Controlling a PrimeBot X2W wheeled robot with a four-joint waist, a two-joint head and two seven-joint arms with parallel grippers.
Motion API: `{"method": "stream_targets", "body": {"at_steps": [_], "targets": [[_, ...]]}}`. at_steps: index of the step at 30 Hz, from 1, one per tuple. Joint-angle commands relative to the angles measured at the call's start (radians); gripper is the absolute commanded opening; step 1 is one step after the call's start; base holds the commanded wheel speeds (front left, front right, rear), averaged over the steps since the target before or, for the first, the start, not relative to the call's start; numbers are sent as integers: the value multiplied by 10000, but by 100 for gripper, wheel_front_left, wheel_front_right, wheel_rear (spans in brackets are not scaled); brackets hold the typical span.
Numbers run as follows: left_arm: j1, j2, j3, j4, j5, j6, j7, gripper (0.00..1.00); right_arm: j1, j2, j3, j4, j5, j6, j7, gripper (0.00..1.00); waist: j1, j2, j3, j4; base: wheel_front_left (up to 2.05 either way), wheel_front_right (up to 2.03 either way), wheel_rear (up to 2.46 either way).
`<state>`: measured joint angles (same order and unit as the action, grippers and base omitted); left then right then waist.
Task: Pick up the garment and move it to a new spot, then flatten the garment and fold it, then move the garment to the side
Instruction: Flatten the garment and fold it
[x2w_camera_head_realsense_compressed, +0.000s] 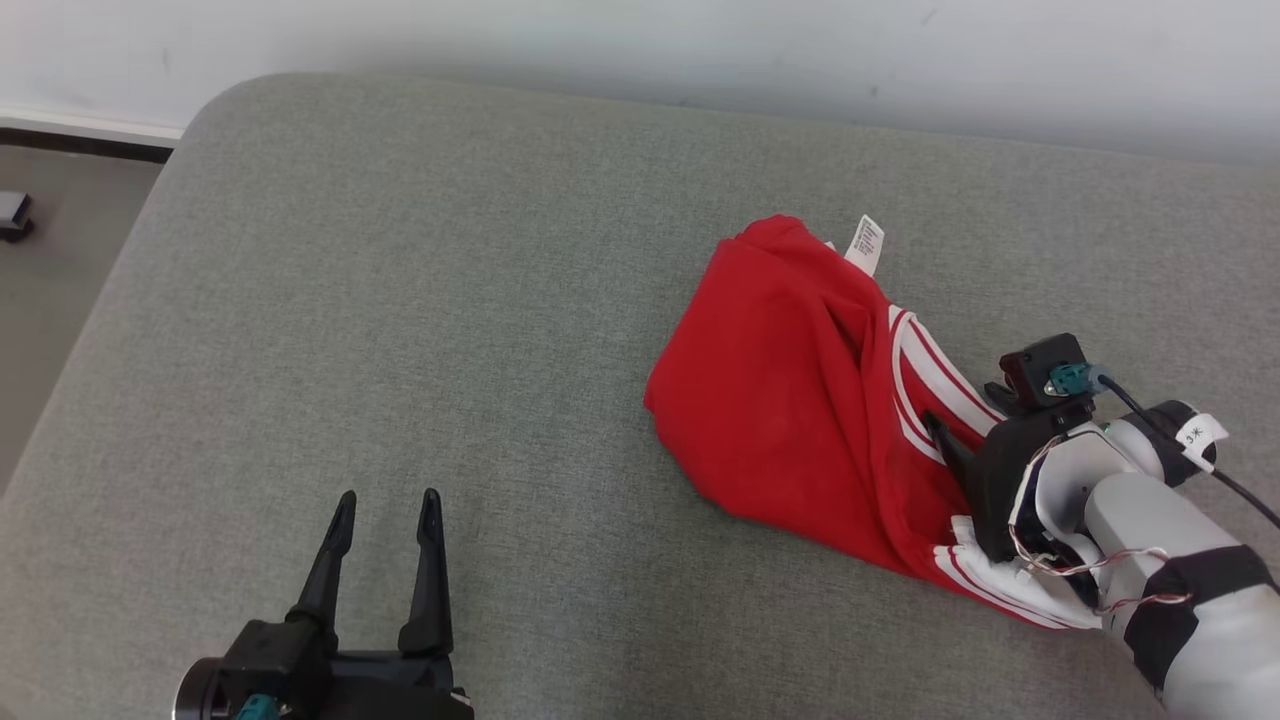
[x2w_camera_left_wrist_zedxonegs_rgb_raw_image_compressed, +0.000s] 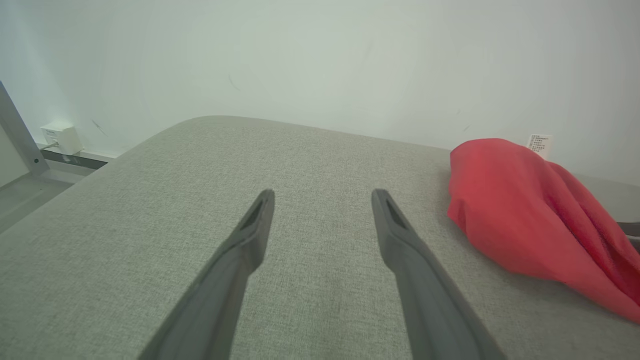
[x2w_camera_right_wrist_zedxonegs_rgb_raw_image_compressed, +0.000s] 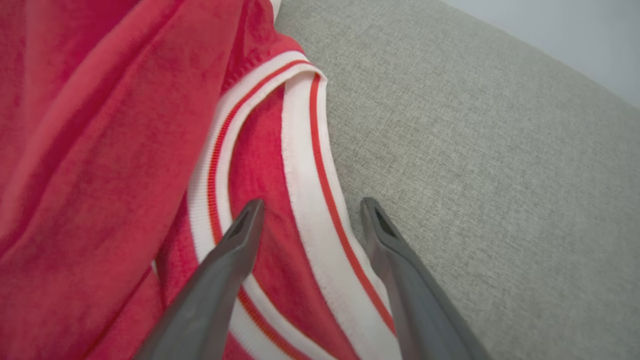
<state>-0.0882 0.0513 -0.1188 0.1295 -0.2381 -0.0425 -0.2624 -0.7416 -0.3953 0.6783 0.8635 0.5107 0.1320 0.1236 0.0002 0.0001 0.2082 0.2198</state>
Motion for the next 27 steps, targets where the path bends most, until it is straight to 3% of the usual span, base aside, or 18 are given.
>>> {"method": "stream_targets", "body": {"at_steps": [1,2,3,4,5,6,11,19,24,25,26,27], "targets": [[-157,-12,-40,25,-65,64,-34,100,-129,-97,333,227,176,-29,154,100,-2,-1,53,74,0,0,0],[-160,-12,-58,39,-78,71,-34,100,-121,-81,508,300,339,-29,270,100,-2,-1,54,82,0,0,0],[-167,-12,-78,44,-96,69,-34,100,-133,-71,649,338,496,-28,355,82,-2,-1,58,84,0,0,0],[-167,-12,-78,44,-96,69,-34,100,-133,-71,649,338,496,-28,355,82,-2,-1,58,84,0,0,0],[-174,-12,-78,52,-100,79,-34,100,-148,-53,805,325,669,-26,409,18,-2,-1,61,76,0,0,0],[-178,-11,-72,58,-106,89,-34,100,-170,-57,937,326,865,-26,471,0,-2,-1,62,60,0,0,0],[-168,-12,-15,140,-84,87,-34,100,-846,-440,1091,351,1358,-29,-216,0,-2,-1,-41,-117,0,0,0],[-69,-11,25,200,-8,7,-34,100,-1811,-982,342,1221,1424,-28,-2097,0,-2,-1,-335,-356,0,0,0],[35,-11,38,205,-35,-35,-34,100,-1695,-1023,179,2042,1356,-28,-2381,0,-2,-1,-415,-325,0,0,0],[53,-9,37,214,-58,-40,-34,100,-1665,-990,177,2143,1372,-28,-2440,47,-2,-1,-417,-319,0,0,0],[59,-9,45,226,-73,-41,-34,100,-1657,-974,154,2262,1372,-28,-2558,100,-2,-1,-425,-324,0,0,0],[54,-9,67,238,-84,-35,-34,100,-1662,-962,124,2410,1343,-28,-2667,100,-2,-1,-441,-344,0,0,0]]}}
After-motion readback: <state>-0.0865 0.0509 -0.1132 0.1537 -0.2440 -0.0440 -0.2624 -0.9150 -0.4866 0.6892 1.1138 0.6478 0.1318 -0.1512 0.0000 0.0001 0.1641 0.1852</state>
